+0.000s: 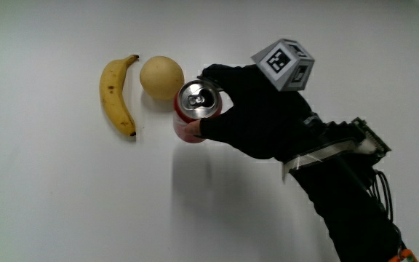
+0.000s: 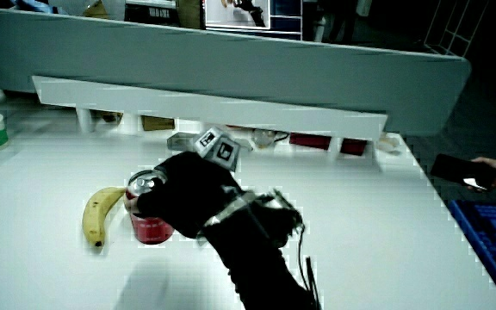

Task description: Place cola

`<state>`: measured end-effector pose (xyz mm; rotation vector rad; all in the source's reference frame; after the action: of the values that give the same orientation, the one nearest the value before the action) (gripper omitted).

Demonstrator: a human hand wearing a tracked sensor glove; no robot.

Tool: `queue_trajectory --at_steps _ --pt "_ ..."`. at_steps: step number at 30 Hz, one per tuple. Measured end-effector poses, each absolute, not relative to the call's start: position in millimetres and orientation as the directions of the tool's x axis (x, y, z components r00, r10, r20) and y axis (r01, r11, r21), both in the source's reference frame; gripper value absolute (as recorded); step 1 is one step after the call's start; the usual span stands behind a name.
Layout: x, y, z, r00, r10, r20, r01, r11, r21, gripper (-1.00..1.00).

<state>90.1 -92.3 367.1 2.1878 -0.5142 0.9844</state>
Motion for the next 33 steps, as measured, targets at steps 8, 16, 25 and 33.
queue_trajectory --at_steps 8,16,25,33 --pt "60.0 -87.8 371.2 0.672 -0.142 0.727 -0.573 -0.722 0.388 0.0" --pt "41.1 -88.2 392.3 0.687 -0.109 0.718 -0.561 -0.708 0.43 0.0" --pt "36.1 -90.2 416.7 0.711 -0.063 0.701 -0.538 -0.69 0.484 0.0" --pt "34.6 -90.0 425.1 0.727 -0.027 0.686 -0.513 -0.686 0.517 0.0"
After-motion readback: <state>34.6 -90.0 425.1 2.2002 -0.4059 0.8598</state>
